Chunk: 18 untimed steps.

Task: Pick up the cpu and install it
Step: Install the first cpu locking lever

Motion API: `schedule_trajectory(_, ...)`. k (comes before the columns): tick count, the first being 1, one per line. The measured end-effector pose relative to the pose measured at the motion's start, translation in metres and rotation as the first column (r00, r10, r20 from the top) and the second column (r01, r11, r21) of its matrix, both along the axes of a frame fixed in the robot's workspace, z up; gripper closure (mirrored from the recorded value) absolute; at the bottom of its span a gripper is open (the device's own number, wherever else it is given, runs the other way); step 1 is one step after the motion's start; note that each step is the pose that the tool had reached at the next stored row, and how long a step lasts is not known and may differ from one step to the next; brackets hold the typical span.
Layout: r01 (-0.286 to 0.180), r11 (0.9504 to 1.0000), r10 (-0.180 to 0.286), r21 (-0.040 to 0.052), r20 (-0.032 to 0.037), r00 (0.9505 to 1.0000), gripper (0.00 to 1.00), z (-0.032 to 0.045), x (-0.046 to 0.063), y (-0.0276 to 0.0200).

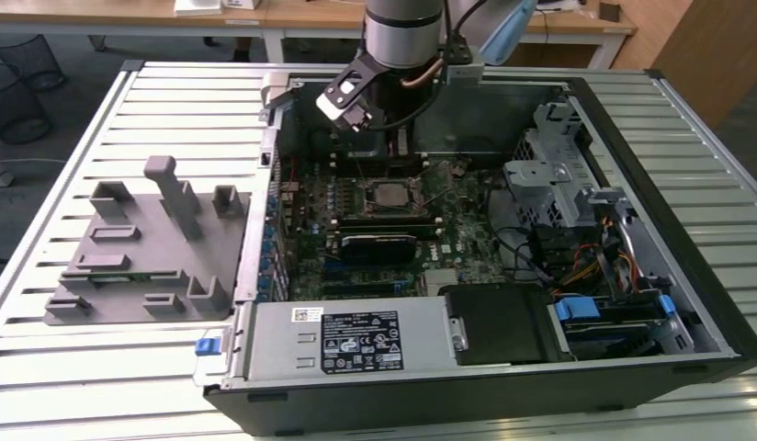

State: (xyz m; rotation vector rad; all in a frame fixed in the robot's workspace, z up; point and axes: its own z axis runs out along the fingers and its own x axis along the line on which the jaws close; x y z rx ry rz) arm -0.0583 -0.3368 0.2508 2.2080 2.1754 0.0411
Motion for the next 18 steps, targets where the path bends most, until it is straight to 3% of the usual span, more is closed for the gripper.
schedule_trajectory(12, 0.0, 1.0, 0.0, 0.002, 0.0001, 1.0, 0.89, 0.0114, 0.0, -0.0007)
schedule_trajectory(13, 0.0, 1.0, 0.0, 0.0071, 0.0, 1.0, 0.89, 0.0115, 0.0, -0.0018)
schedule_trajectory(16, 0.0, 0.9994, 0.0, 0.036, -0.0001, 1.0, 0.89, 0.0115, 0.0, -0.005)
schedule_trajectory(18, 0.0, 0.9991, 0.0, 0.0423, -0.003, 1.0, 0.89, 0.0114, 0.002, -0.0055)
